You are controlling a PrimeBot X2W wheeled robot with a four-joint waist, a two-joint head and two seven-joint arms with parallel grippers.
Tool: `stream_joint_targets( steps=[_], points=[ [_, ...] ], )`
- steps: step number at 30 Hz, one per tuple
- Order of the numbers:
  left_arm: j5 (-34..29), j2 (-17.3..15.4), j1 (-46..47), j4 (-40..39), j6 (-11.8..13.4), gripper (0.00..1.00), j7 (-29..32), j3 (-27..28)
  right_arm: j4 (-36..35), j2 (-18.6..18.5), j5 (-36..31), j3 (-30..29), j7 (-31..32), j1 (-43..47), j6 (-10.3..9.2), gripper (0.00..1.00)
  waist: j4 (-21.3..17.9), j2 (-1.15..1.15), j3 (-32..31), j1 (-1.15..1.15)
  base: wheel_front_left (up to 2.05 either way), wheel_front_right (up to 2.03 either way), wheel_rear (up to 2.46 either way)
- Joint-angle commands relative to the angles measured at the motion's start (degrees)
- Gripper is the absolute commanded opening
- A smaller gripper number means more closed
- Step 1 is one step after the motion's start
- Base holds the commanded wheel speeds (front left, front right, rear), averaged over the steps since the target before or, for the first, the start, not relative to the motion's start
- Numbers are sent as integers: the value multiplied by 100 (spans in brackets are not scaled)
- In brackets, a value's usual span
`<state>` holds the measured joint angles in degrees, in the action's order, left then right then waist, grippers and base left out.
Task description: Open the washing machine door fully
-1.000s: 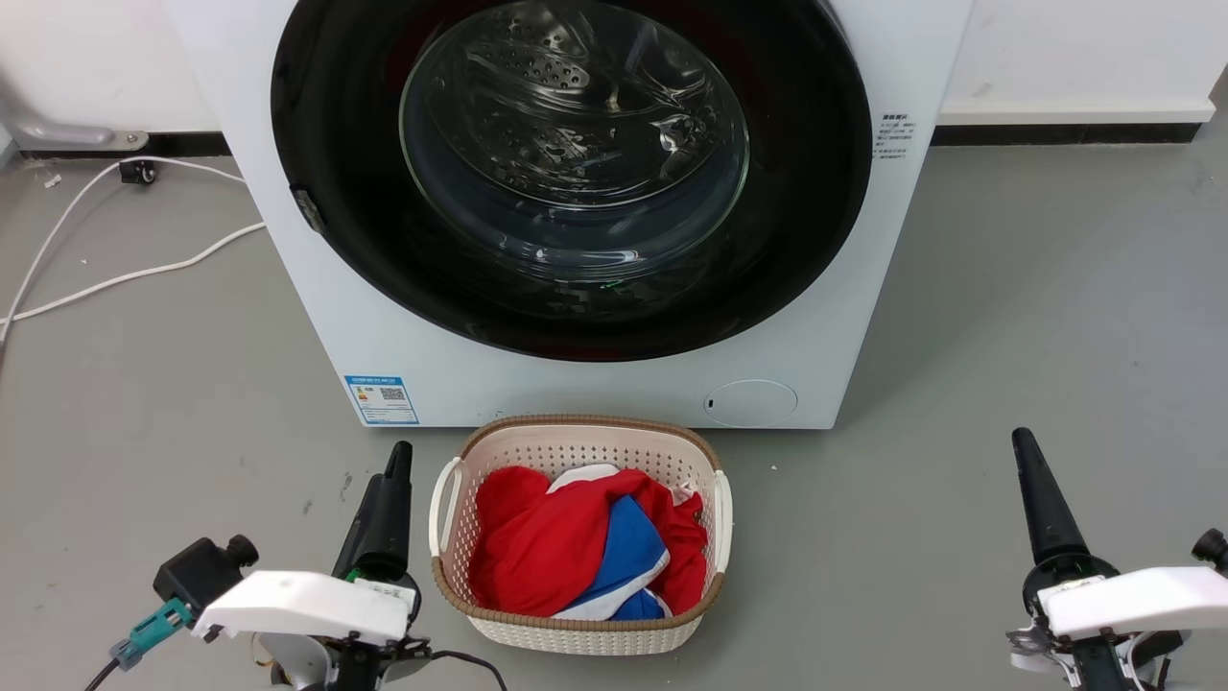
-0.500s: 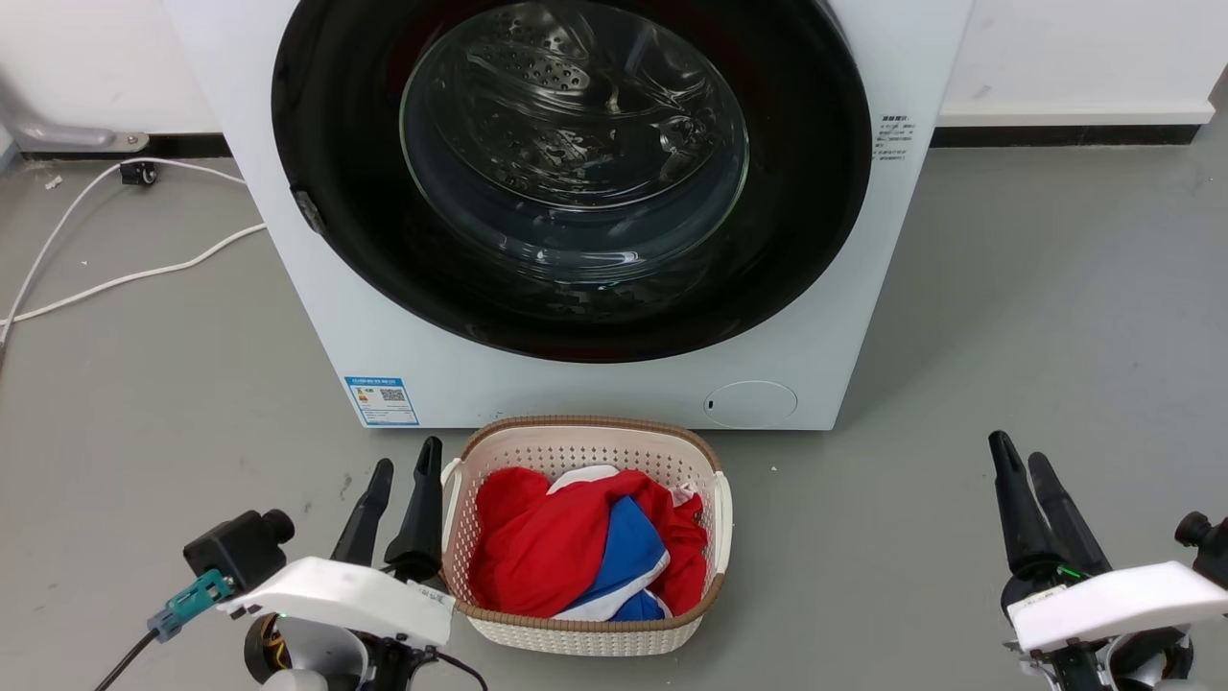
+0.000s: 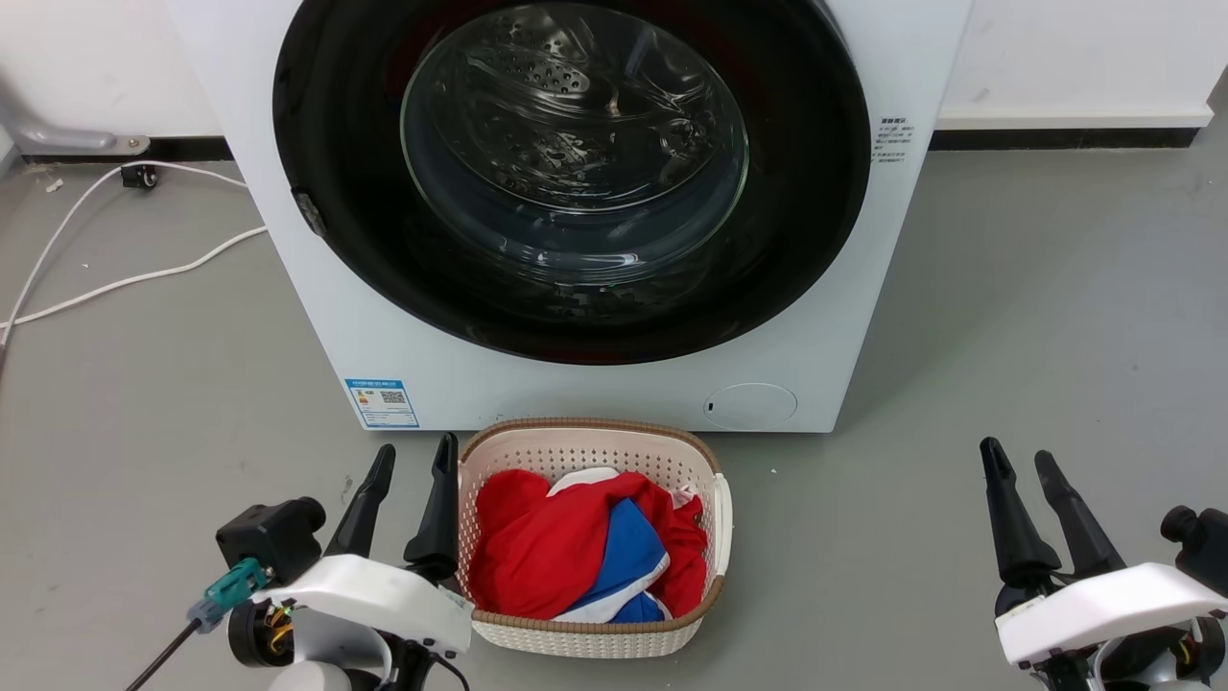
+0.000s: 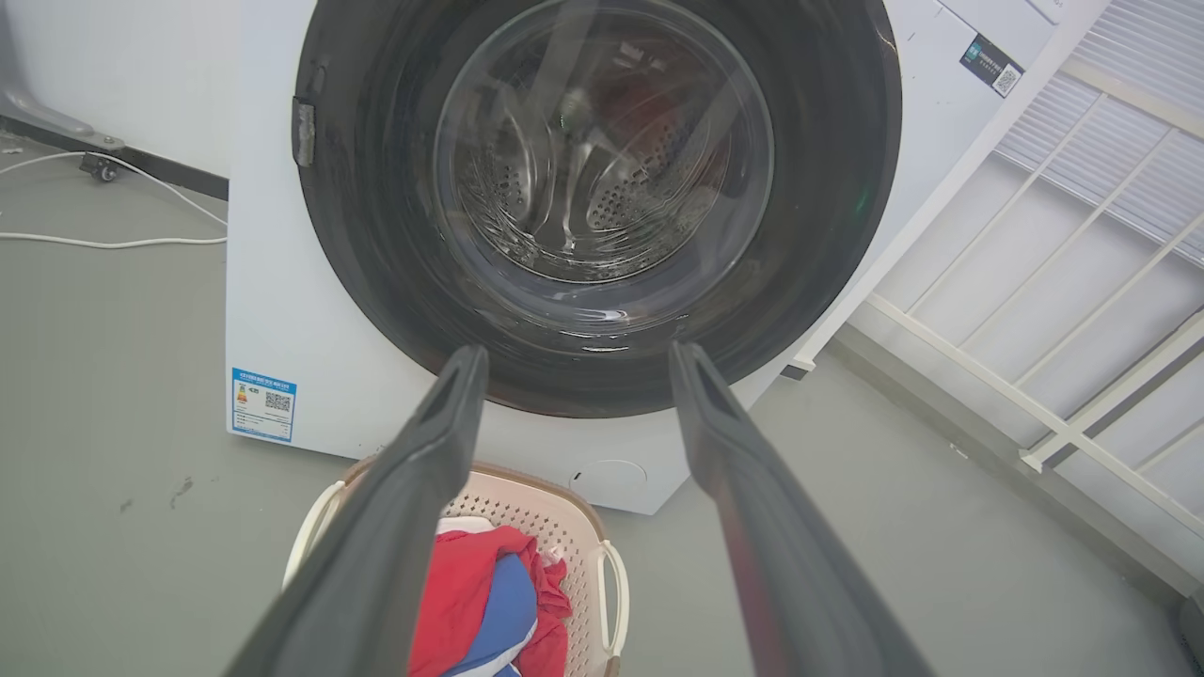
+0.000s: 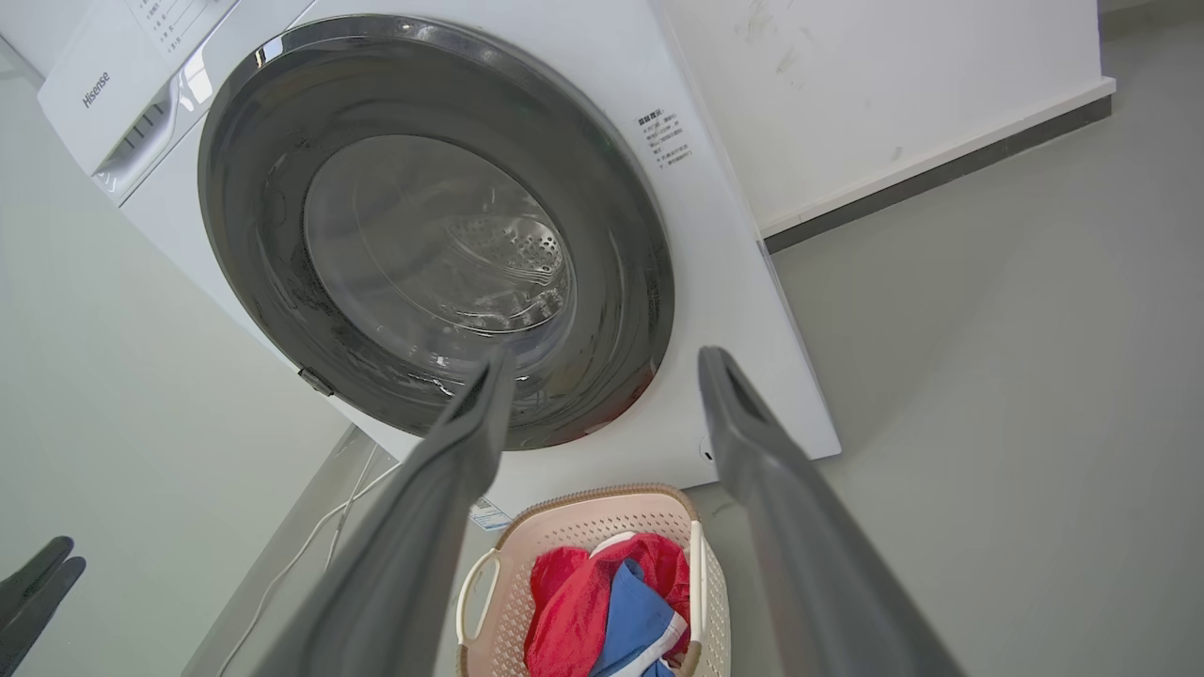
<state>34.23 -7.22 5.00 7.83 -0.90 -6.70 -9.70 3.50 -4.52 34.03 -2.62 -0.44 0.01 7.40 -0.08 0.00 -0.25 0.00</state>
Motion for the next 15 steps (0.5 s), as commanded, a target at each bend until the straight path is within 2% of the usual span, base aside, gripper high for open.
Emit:
stream_joint_targets(
  steps=[1, 15],
  points=[
    [-205, -73, 144, -67, 47, 100, -64, -70, -119, -44, -225, 1, 6, -7, 7, 100, 2, 0, 1, 0, 0, 0, 0],
    [-923, -193, 142, -9, 253, 100, -264, -331, -278, -17, -1098, -34, 28, 76, 9, 100, 9, 0, 4, 0, 0, 0, 0]
  ],
)
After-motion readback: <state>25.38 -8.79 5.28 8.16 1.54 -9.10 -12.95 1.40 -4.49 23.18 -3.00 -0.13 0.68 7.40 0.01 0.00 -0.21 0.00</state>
